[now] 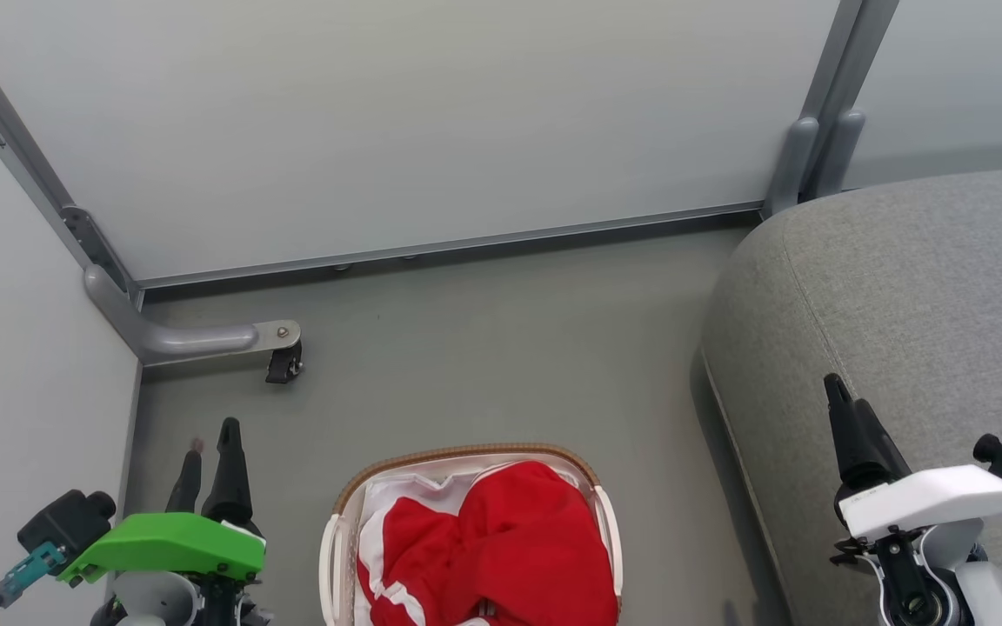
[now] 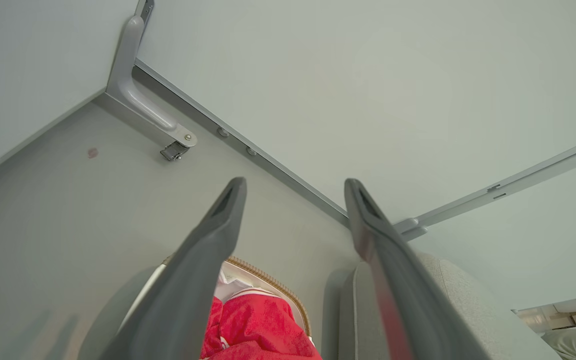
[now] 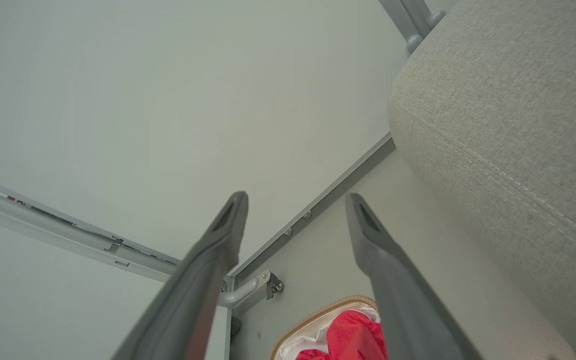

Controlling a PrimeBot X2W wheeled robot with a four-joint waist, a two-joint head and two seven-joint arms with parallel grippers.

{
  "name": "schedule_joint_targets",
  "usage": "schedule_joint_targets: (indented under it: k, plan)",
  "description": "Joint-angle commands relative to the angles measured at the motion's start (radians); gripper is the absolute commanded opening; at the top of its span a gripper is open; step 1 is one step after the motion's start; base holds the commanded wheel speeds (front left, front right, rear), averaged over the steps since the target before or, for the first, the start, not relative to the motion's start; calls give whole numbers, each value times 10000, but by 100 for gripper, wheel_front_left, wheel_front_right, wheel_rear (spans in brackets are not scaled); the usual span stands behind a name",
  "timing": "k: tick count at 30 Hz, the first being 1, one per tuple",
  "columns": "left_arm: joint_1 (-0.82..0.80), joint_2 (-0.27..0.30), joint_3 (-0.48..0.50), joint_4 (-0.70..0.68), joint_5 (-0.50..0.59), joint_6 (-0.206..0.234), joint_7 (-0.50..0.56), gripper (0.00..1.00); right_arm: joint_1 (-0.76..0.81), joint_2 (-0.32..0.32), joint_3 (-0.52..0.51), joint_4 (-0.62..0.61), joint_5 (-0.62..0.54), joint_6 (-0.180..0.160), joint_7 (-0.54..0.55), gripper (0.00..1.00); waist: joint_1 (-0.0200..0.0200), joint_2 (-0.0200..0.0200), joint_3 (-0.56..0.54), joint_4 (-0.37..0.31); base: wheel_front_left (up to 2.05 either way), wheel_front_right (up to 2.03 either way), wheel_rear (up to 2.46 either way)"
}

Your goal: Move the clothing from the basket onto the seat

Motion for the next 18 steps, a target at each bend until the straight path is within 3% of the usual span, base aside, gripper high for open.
schedule_joint_targets:
  k: [1, 18]
  plan:
    - [-326, 177, -86, -133, 433, 106, -119, 100, -303, -101, 36, -170, -398, 2, -117, 100, 0, 0, 8, 2, 0, 0, 0]
    - [-430, 462, -764, -18, 2476, 426, -665, 100, -463, -166, 318, -151, -2711, 3, -669, 100, 0, 0, 40, -5, 0, 0, 0]
